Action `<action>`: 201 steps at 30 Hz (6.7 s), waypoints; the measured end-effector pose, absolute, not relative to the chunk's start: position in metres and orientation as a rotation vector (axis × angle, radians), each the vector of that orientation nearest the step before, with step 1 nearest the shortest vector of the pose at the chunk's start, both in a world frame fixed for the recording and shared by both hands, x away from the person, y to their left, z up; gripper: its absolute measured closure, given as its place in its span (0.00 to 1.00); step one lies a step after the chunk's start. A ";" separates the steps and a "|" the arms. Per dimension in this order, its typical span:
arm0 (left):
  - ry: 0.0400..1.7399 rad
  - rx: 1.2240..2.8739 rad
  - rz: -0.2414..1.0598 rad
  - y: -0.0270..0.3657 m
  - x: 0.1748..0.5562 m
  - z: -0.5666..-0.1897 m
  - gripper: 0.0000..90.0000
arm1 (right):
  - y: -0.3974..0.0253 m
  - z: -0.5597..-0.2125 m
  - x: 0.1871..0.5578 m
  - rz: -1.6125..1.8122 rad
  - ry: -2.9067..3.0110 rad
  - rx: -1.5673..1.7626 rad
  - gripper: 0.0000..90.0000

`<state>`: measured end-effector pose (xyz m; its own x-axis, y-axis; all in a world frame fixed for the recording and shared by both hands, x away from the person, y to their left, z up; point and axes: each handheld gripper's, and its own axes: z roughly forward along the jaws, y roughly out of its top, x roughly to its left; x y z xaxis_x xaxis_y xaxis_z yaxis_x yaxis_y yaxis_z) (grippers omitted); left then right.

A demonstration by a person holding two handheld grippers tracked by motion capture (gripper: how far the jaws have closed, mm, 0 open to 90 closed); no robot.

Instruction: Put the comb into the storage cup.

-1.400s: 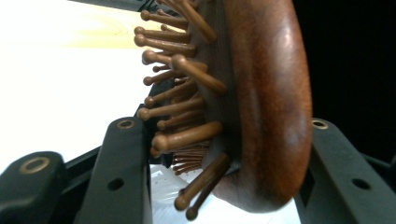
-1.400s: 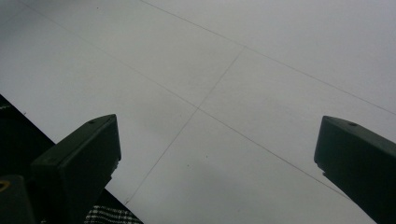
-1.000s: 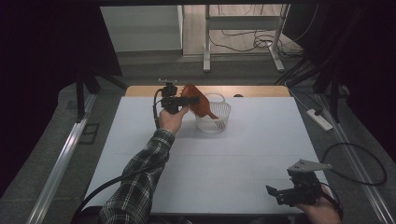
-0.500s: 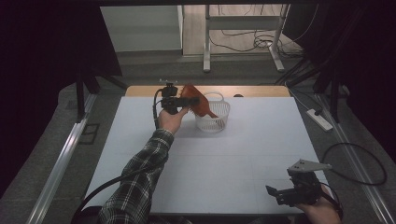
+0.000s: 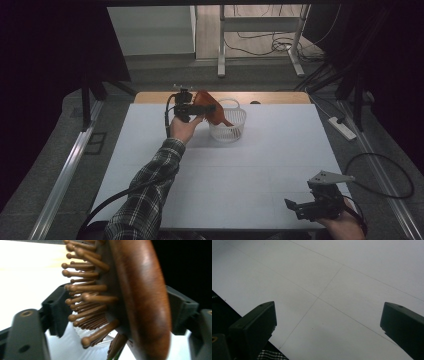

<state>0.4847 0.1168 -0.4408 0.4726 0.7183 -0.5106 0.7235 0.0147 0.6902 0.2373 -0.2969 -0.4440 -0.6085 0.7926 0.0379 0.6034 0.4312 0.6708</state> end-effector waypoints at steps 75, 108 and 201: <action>0.965 2.011 0.396 0.138 0.427 -0.412 0.00 | -0.297 -0.444 0.238 0.945 2.383 1.231 0.00; 0.982 2.026 0.383 0.156 0.399 -0.421 0.00 | -0.296 -0.444 0.238 0.936 2.387 1.225 0.00; 1.039 1.973 0.378 0.220 0.280 -0.445 0.00 | -0.293 -0.444 0.237 0.914 2.382 1.218 0.00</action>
<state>0.2796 0.2203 -0.4452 0.6089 0.7849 -0.1152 0.5274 -0.2921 0.7978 0.2372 -0.2935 -0.4438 -0.5887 0.8083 0.0106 0.6079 0.4341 0.6648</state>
